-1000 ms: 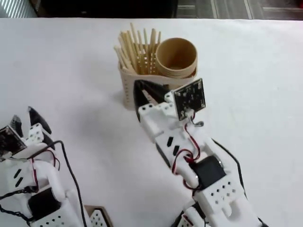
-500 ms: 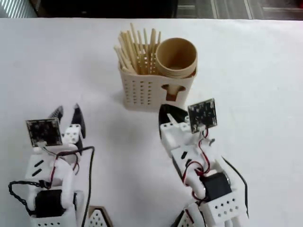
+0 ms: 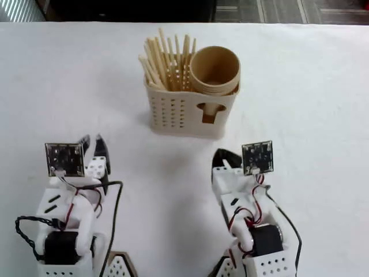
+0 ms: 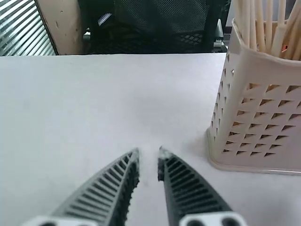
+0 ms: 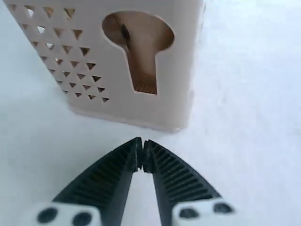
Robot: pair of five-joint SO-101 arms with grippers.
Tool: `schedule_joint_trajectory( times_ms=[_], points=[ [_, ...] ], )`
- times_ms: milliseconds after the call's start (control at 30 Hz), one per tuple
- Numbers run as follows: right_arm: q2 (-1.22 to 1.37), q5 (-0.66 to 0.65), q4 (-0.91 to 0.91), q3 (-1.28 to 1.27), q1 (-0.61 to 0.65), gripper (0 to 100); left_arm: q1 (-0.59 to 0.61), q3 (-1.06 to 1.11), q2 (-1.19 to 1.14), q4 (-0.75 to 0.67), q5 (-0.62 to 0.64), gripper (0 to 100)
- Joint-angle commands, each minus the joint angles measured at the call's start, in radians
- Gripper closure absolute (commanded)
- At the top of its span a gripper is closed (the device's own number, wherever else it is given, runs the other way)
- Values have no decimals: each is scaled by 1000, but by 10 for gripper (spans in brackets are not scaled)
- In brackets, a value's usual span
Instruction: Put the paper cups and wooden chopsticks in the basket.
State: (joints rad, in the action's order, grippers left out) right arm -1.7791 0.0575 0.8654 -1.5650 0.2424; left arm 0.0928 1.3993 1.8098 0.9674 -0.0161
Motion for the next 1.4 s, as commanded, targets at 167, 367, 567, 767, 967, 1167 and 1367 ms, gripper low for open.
schedule_joint_trajectory(
  times_ms=[167,367,567,767,967,1167,1367],
  points=[
    [-21,-6,134,-89,-30,979,-15,26,10,-5,6,918],
    [-19,-6,193,-126,-30,978,-15,101,10,3,6,917],
    [-19,-6,335,-126,-31,978,-12,250,10,-17,-9,917],
    [-21,-6,403,-126,-88,980,-12,293,4,48,-187,920],
    [-21,-6,403,-126,-105,980,-13,293,4,210,-379,920],
    [-21,-6,403,-126,-105,980,-7,293,5,318,-445,920],
    [-21,-6,403,-126,-105,980,-8,293,5,318,-443,920]
  ],
)
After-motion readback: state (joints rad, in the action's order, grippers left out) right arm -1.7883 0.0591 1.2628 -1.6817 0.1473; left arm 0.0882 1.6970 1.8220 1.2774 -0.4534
